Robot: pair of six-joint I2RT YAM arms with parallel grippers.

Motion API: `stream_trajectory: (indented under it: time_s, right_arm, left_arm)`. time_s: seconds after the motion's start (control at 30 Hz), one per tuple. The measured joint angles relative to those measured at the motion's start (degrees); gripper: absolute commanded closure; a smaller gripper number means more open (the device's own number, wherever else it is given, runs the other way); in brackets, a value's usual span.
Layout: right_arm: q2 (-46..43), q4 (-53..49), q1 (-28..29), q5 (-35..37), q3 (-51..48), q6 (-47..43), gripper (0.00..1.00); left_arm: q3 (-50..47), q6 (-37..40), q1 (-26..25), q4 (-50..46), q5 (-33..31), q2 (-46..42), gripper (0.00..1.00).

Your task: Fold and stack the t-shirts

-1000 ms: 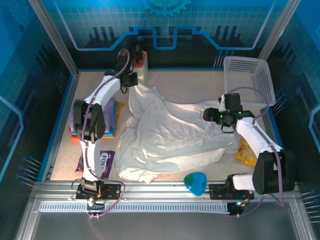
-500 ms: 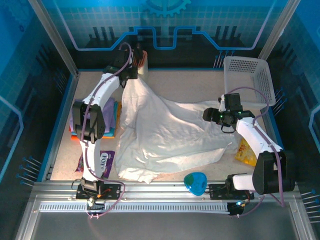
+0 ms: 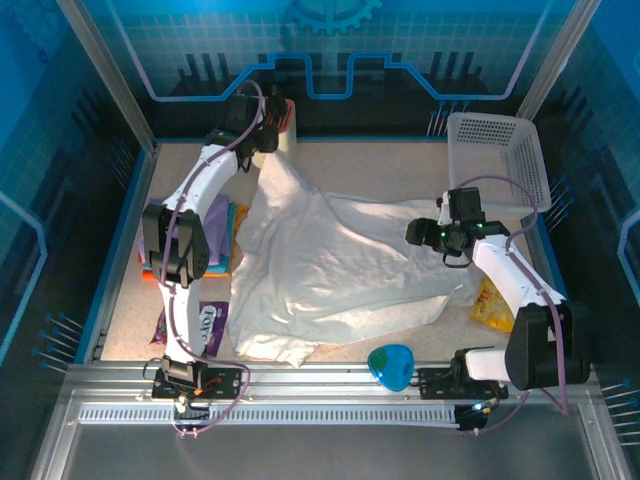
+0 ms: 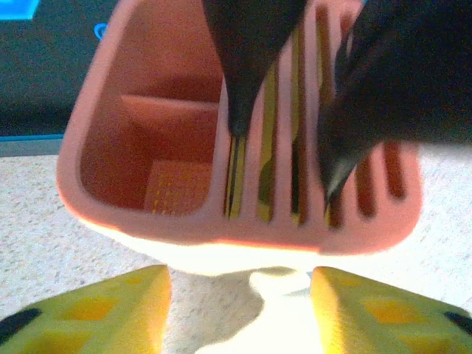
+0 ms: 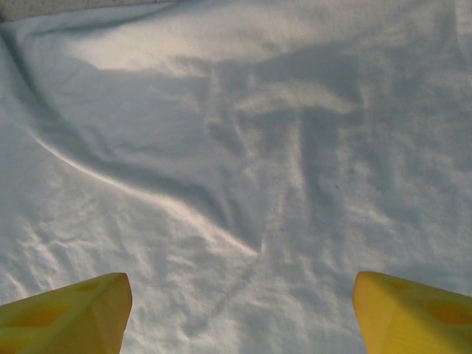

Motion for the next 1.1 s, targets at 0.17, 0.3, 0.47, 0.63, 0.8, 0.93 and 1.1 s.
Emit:
stream_trajectory:
  time_s: [0.17, 0.3, 0.47, 0.63, 0.8, 0.93, 1.1]
  right_arm:
    - [-3.34, -5.2, 0.0, 0.02, 0.0, 0.66, 0.19]
    - [-7.58, -9.16, 0.0, 0.92, -2.49, 1.73, 0.17]
    - [-9.55, -12.76, 0.0, 1.73, -7.17, 3.98, 0.17]
    - [-8.66, -15.65, 0.0, 2.25, -10.88, 8.57, 0.2]
    - [-9.09, -22.8, 0.0, 8.72, -12.31, 16.06, 0.24]
    - [-13.07, -26.77, 0.0, 13.29, -12.5, 20.48, 0.24]
    - [-20.28, -28.55, 0.0, 15.93, -12.72, 22.95, 0.0]
  left_arm:
    - [-9.55, -1.75, -0.04, -0.09, -0.42, -4.33, 0.33]
    - [-16.63, -3.72, -0.98, -0.46, -0.42, -10.05, 0.33]
    - [-26.16, -6.86, -5.49, -0.66, -0.37, -19.45, 0.33]
    - [-35.95, -11.5, -8.68, -0.72, 0.96, -26.36, 0.33]
    - [-44.41, -15.02, -10.03, -1.64, 1.29, -30.75, 0.33]
    - [-47.04, -17.09, -10.67, -4.13, 1.81, -33.51, 0.36]
    - [-49.88, -20.44, -10.64, -9.01, 3.45, -38.95, 0.38]
